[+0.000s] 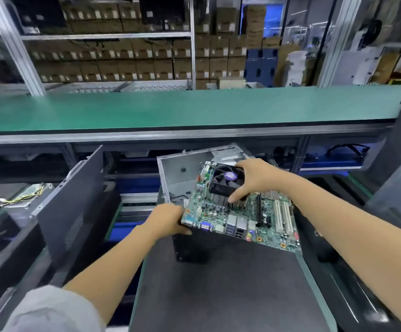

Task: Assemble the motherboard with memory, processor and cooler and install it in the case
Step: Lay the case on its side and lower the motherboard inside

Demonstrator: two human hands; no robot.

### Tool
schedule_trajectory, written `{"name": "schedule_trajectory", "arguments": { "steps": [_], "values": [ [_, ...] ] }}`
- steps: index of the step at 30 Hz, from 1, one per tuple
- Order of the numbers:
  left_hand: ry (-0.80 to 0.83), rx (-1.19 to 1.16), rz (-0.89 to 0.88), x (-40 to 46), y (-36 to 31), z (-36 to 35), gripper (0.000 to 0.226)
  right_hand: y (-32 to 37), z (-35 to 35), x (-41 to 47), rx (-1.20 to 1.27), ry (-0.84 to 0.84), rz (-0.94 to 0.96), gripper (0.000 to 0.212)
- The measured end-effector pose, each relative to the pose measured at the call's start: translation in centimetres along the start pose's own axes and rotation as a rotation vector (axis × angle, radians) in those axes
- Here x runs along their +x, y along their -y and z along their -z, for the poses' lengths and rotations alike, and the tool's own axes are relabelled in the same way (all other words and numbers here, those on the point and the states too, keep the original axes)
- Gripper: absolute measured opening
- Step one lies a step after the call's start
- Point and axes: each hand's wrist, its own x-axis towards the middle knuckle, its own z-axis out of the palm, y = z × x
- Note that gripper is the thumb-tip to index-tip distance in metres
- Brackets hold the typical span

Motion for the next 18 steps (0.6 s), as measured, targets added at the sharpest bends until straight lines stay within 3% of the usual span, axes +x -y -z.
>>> {"name": "schedule_trajectory", "arguments": {
  "steps": [4, 6, 9, 13, 16, 18],
  "values": [
    [0.197, -0.419, -0.139, -1.1, -2.5, 0.1, 0.052, 0.1, 0.8, 0.6, -0.061, 0.008, 0.006, 0.114],
    [0.216, -0.375, -0.163, -0.9, -1.3, 1.3, 0.041, -0.1, 0.9, 0.8, -0.077, 0.015, 0.002, 0.114],
    [0.109, -0.301, -0.175, 0.4, 2.7, 3.1, 0.024, -0.6, 0.5, 1.0, -0.066, 0.027, -0.033, 0.113],
    [0.229, 0.07, -0.152, 2.6, 7.3, 2.6, 0.048, -1.6, -0.5, 1.4, -0.063, 0.034, -0.08, 0.108],
    [0.257, 0.013, -0.127, 3.8, 7.6, 1.4, 0.08, -2.2, -1.0, 1.5, -0.052, 0.023, -0.089, 0.107],
    [0.217, -0.1, -0.114, 4.5, 7.7, 0.7, 0.079, -2.5, -1.3, 1.6, -0.049, 0.016, -0.088, 0.108]
  ]
}}
